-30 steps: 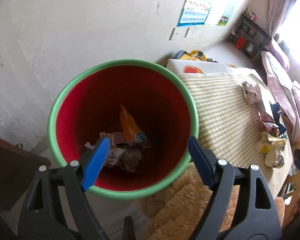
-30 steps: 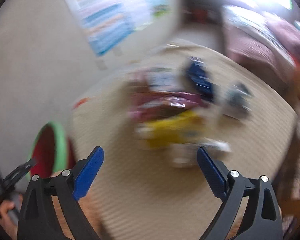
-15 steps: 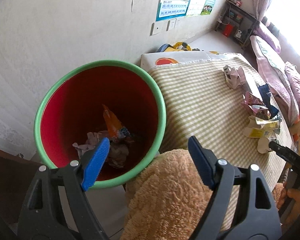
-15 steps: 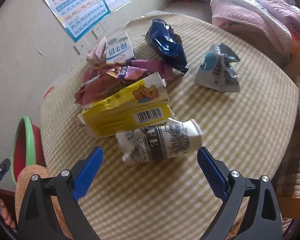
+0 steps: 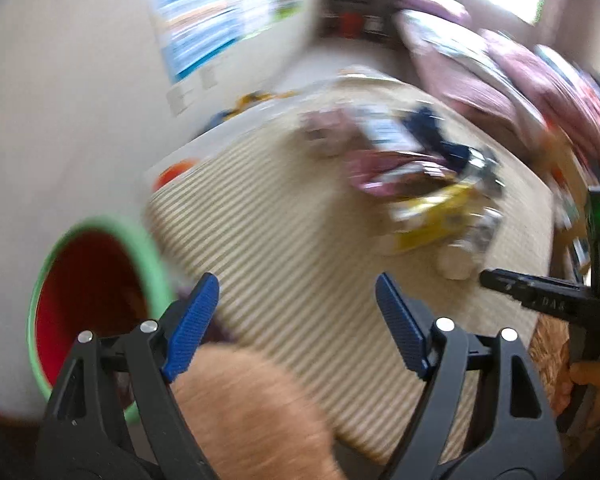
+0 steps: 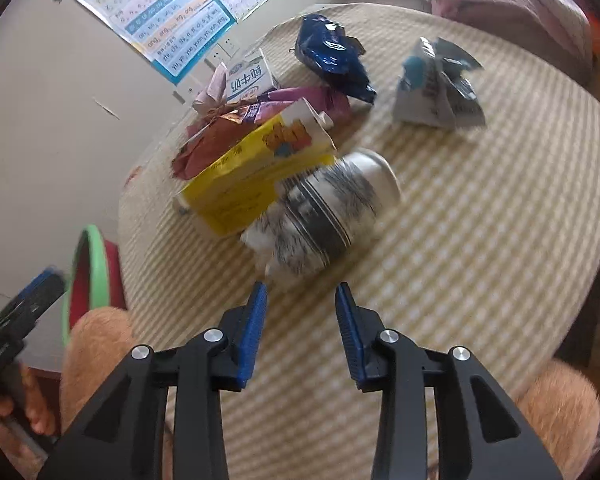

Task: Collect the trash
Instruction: 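Move both open tools back over the table toward the remaining trash, then grasp the yellow carton with left tool while right tool grasps white paper cup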

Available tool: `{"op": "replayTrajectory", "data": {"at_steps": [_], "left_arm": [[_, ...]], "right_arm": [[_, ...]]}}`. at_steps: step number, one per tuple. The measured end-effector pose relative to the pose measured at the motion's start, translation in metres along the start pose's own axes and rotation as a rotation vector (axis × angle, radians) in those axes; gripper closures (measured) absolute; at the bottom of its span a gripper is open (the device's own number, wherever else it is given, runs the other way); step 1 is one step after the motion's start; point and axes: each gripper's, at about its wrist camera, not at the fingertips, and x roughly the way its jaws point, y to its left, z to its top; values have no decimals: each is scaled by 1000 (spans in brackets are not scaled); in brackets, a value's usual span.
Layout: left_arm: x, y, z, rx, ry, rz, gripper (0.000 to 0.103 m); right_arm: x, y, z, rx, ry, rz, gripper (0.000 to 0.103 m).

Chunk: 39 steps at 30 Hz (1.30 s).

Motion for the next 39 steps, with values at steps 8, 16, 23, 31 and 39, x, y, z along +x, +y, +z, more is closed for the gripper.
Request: {"op": "replayTrajectory", "data": {"at_steps": [8,16,23,31,39], "left_arm": [[58,-96,42,379,42,-79,33],[115,-122,58,418,199,-75,58],[127,-135,50,493,226,-30,48],[137,-144,58,514,239,4,34],[133,-131,52,479,250,1,57]], "right_arm": [[-28,-34,-19,99,-75,14,45],[-37,-56,-23,155,-100,60,41],[-39,-60,-23,167,-107,88,28],[-38,-66,-22,196,-91,101,20],[-39,-68,-23,194,-98,78,13]]}}
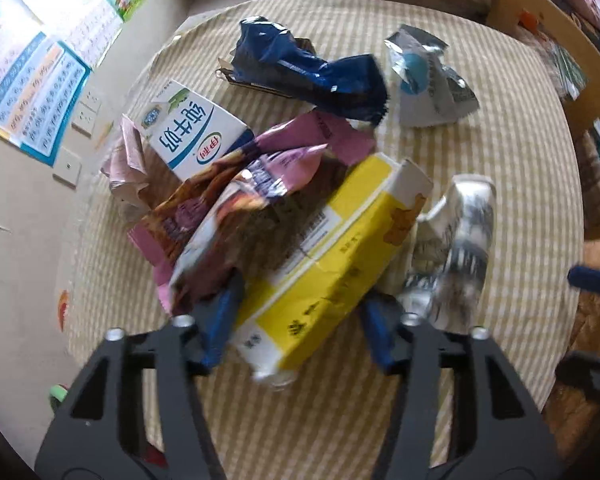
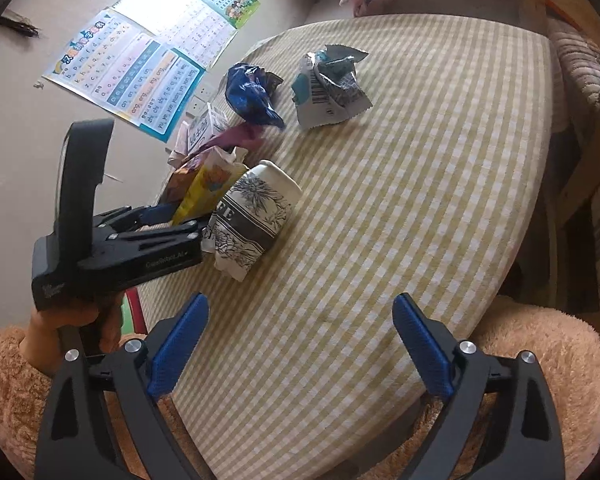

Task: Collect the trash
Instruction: 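Grasp the yellow carton with left tool while right tool grasps white paper cup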

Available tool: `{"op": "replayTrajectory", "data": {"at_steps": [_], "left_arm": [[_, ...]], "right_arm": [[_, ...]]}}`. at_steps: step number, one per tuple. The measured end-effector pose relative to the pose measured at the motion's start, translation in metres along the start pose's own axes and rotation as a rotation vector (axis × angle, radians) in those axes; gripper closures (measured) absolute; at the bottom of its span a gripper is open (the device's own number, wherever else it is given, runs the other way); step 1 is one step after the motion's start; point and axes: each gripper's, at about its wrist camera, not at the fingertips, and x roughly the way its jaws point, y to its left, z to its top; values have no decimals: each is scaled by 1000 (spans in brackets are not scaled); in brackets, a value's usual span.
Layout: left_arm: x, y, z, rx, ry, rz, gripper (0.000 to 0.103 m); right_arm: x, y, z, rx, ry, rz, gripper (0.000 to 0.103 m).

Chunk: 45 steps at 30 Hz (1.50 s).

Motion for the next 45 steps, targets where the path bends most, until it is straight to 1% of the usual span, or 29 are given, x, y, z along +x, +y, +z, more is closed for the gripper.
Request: {"op": "replayTrajectory", "data": {"at_steps": [3,5,9,12,14,18,21,26,28,29,30,31,32,34,38,40,43,44,45], "left_arm": [[-9,1,-12,-5,5,-16,67],[-15,6,-23,-46,11,-38,70],[-31,21,-51,-173,-9,-80,73],[-42,40,-74,-312,-21,-144,74],[-49,53,-91,-400,-36,-164,74],[-61,71,-119,-541,-67,-209,74],[-68,80,-136,-613,-81,-237,74],[-76,83,-149,-620,-98,-227,73],[-73,84,-152,-630,-93,-233,72],[-72,83,-152,-632,-88,-236,72],[-71,85,-156,-634,-86,-241,72],[-68,85,-156,-635,-82,-245,72],[-66,86,-157,-637,-78,-248,72],[-60,85,-158,-640,-66,-255,71],[-51,85,-159,-647,-52,-256,70],[-47,85,-159,-654,-50,-253,70],[-42,85,-155,-650,-44,-236,67],[-40,84,-153,-646,-44,-227,61],[-39,84,-151,-642,-46,-216,52]], "right_arm": [[2,1,0,-1,5,-19,13],[1,1,1,5,5,-25,13],[2,4,2,-1,11,-46,13],[9,12,5,-23,41,-68,13],[10,21,7,-34,42,-70,13],[14,42,20,-84,22,-83,13],[30,56,35,-70,36,-89,13],[61,60,54,8,75,-134,13],[74,61,60,24,93,-146,17],[77,63,61,9,90,-161,20],[78,68,62,-18,87,-166,34],[80,71,62,-38,96,-164,44],[81,73,61,-48,104,-154,52],[78,79,58,-84,102,-142,58],[58,89,43,-167,76,-132,58],[49,92,33,-187,71,-124,59],[39,96,20,-208,65,-122,61],[36,96,15,-208,62,-119,61],[34,96,11,-202,58,-115,61]]}}
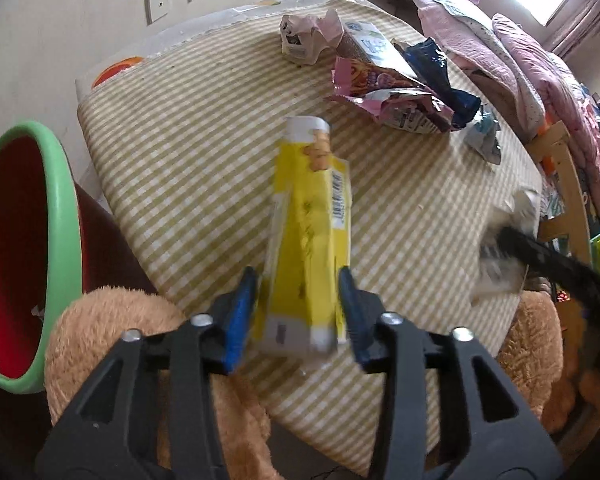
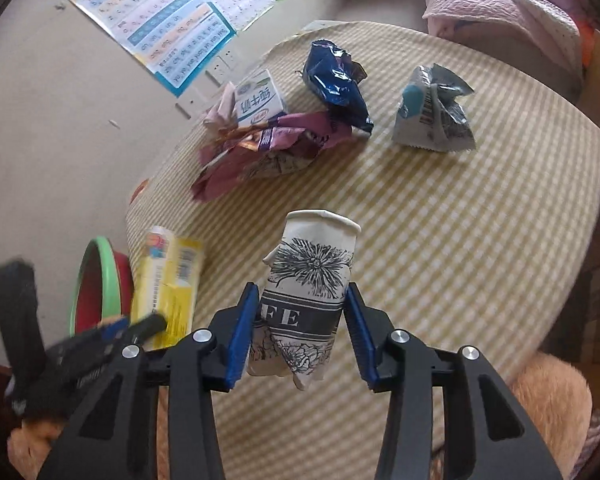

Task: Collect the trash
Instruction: 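Grasp the yellow carton with left tool while right tool grasps white paper cup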

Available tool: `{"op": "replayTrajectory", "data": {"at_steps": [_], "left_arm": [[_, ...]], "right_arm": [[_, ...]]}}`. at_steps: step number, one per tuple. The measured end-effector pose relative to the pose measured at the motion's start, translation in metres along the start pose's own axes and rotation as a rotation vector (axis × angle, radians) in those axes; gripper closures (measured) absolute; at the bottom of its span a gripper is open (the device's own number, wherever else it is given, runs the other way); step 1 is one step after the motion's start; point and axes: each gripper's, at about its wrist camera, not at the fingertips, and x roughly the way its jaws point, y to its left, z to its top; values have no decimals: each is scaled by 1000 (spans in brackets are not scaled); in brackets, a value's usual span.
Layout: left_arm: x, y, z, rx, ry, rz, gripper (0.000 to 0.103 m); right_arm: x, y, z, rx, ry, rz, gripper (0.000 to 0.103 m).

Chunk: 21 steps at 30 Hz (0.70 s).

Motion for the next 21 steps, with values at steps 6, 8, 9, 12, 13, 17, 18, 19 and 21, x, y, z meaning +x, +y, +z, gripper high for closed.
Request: {"op": "replayTrajectory", "data": {"at_steps": [6,8,9,12,13,17,18,19,21], "left_arm": [[11,-8,10,24,-6,51,46],[15,-8,9,21,0,64,46],[16,-8,9,18,2,67,46],[21,-6,5,13,3,86,49],[22,-6,3,13,-4,88,54],[12,-14,-1,51,-52,115,62],[8,-15,-2,53,-67,113,62],[2,-16,-2,56,-81,110,62],[-10,-18,-2,66,-109,107,62]], "right_arm": [[-6,-4,-15,35,-28,19,62],[-8,-6,-17,36,-28,25,62],[-8,-6,-18,38,-31,27,62],[-11,-8,-21,40,-40,24,62],[-11,-8,-21,40,-41,26,62],[-15,-5,-22,34,-57,27,61],[-19,-3,-21,29,-69,26,61],[-22,-2,-22,23,-77,25,61],[-27,2,-22,11,-88,27,61]]}}
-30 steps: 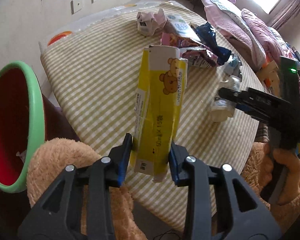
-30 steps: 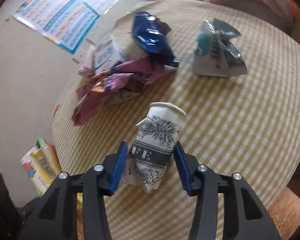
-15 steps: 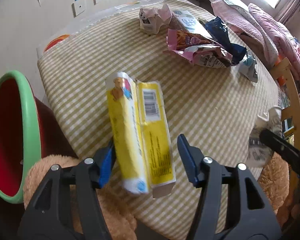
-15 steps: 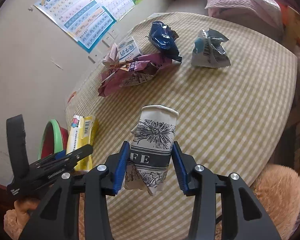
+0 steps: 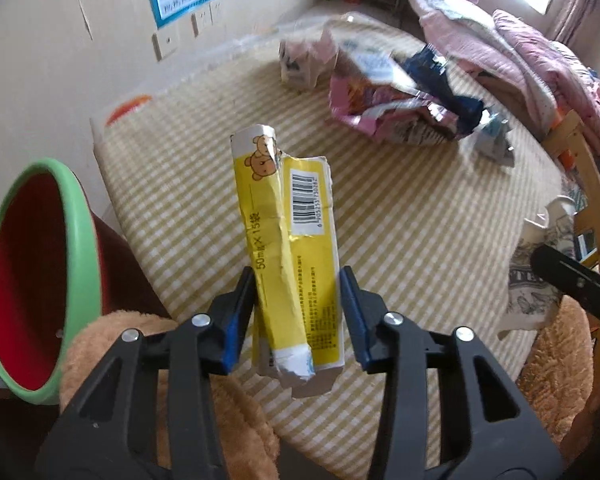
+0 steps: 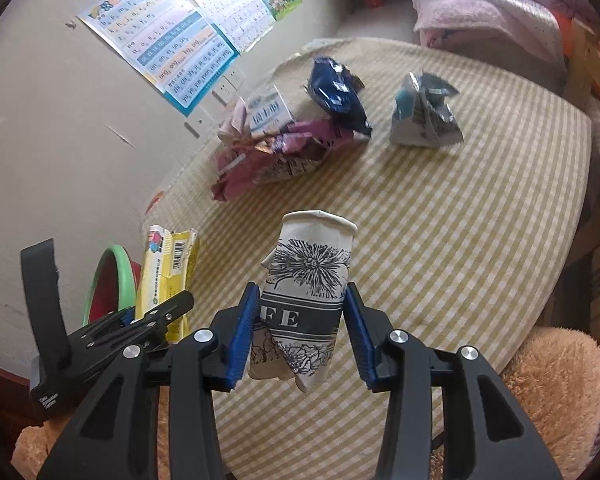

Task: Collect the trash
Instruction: 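Grasp the yellow carton with left tool while right tool grasps white paper cup, then carry carton and cup over the red bin and open both tools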

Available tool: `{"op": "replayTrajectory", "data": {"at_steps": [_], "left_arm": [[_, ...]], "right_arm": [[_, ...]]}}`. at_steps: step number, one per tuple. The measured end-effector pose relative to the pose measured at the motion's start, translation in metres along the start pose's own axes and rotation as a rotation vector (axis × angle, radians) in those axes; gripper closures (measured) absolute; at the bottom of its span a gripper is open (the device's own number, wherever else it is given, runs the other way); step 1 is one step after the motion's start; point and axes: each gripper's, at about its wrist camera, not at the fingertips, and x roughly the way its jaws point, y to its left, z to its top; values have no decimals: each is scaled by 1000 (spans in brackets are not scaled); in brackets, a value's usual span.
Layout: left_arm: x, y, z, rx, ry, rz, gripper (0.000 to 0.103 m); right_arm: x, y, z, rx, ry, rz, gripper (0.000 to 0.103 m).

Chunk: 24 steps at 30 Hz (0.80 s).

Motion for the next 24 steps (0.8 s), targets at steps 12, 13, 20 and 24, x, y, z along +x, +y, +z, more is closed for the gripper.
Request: {"op": "replayTrajectory", "data": {"at_steps": [12,13,20,24], "left_arm": [[-66,10,17,-15,-167,-25,62],[-68,10,17,-15,-169,-30,62],[-78,24,15,-33,-192,-23,61],[-79,39,13,-64,-198,-14,61]], "right_arm": [[-24,46,9,-99,-54,17,61],[-25,49,9,-105,-55,21,61],[-25,69,10,-136,-59,39,61],[-22,78,9,-153,-50,36,61]]}}
